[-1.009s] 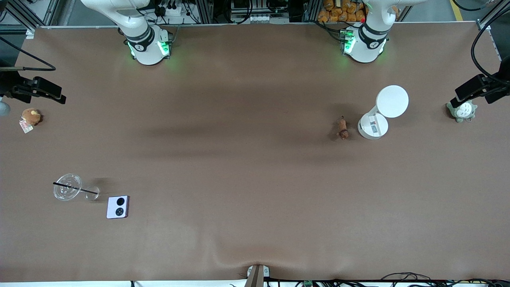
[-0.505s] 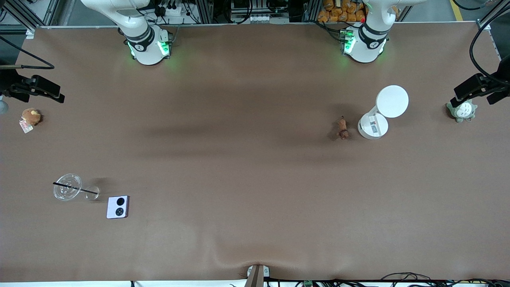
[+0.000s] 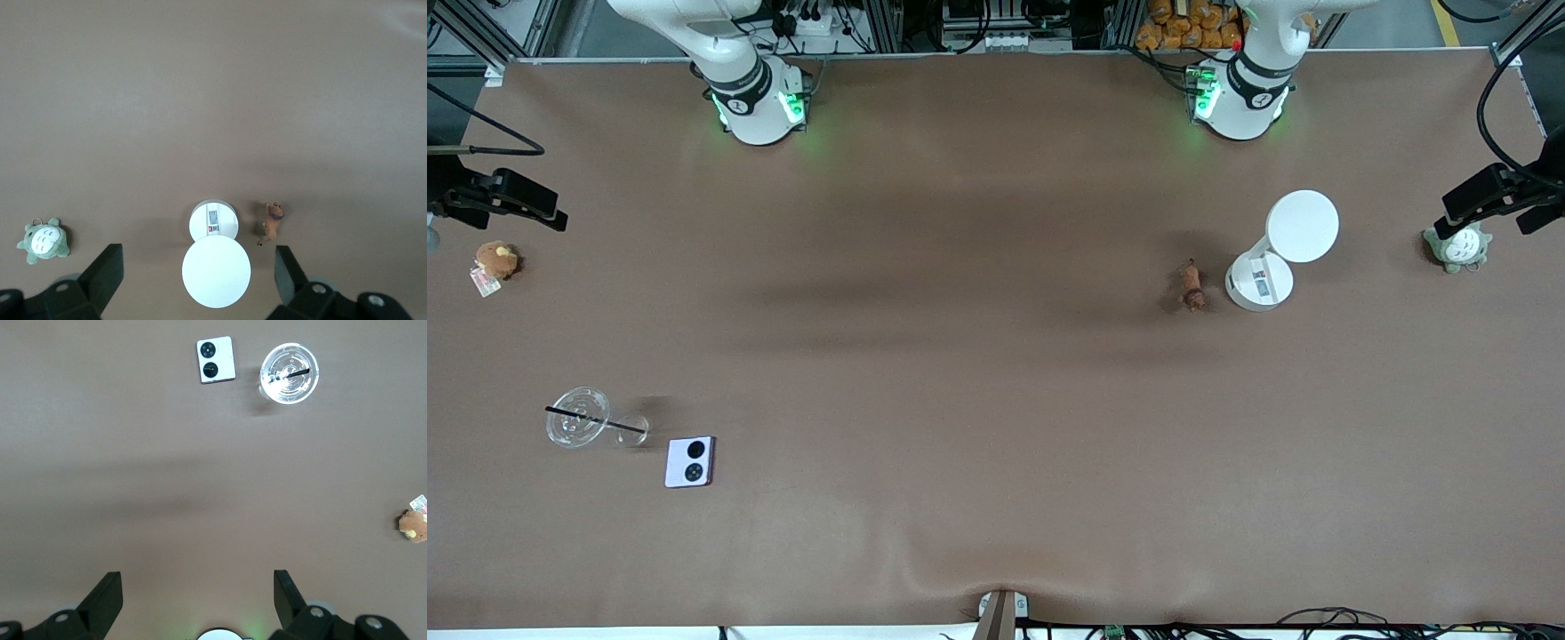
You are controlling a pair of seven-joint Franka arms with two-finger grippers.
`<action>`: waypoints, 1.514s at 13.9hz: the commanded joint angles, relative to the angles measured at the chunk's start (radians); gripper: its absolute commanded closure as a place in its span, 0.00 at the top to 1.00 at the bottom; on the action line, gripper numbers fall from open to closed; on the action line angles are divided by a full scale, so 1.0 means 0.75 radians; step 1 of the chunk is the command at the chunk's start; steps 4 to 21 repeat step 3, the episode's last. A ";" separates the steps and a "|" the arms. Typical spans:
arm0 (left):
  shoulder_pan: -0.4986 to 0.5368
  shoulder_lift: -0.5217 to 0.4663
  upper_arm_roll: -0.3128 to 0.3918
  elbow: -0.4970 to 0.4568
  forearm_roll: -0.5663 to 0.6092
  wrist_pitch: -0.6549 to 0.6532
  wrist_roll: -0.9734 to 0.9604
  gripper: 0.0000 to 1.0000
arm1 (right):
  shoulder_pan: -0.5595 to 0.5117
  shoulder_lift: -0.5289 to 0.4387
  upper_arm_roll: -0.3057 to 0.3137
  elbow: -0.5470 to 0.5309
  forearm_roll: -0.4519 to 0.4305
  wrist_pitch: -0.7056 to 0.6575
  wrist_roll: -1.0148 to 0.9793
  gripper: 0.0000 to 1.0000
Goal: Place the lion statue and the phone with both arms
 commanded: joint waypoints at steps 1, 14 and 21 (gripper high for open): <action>0.005 0.005 -0.003 0.009 0.011 -0.002 0.006 1.00 | -0.003 -0.016 0.007 -0.007 -0.021 0.001 -0.012 1.00; 0.005 0.003 -0.005 0.009 0.011 -0.002 -0.006 1.00 | 0.002 -0.012 0.009 -0.002 -0.021 0.007 -0.010 1.00; 0.005 0.003 -0.005 0.009 0.011 -0.002 -0.006 1.00 | 0.002 -0.012 0.009 -0.002 -0.021 0.007 -0.010 1.00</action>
